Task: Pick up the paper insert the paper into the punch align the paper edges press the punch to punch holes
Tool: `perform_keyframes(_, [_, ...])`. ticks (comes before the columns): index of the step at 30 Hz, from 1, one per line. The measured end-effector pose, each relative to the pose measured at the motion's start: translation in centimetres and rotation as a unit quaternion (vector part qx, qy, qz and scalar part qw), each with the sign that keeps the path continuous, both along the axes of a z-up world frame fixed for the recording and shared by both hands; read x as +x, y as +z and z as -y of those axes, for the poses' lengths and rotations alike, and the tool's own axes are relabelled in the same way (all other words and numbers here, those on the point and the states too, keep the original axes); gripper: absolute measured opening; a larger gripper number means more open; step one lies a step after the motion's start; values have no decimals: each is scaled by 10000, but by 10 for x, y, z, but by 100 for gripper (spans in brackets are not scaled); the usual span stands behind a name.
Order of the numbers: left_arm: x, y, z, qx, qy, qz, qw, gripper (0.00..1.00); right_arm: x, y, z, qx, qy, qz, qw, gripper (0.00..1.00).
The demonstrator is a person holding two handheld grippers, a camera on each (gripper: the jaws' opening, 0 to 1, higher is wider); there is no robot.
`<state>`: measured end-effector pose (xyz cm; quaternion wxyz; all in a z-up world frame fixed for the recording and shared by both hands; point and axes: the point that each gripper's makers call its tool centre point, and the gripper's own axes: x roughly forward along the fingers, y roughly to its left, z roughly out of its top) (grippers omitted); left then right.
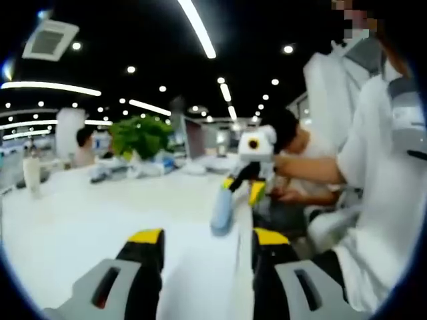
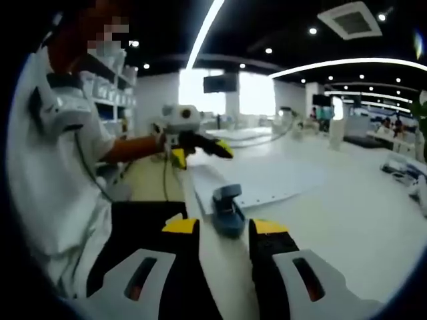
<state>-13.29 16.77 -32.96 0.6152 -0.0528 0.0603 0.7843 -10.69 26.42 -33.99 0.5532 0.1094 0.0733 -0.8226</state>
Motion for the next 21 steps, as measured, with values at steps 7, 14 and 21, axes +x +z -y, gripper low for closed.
perform_keyframes(7, [9, -2, -36, -179, -304, -67, 9994, 50, 0, 13, -8, -114, -442, -230, 9987, 32])
perform_keyframes(14, [6, -8, -66, -248, -450, -37, 9987, 49, 2, 17, -18, -260, -794, -293, 9961, 32])
perform_keyframes(21, [2, -17, -88, -426, -482, 19, 9979, 45, 1, 14, -33, -360, -1096, -238, 9930, 32])
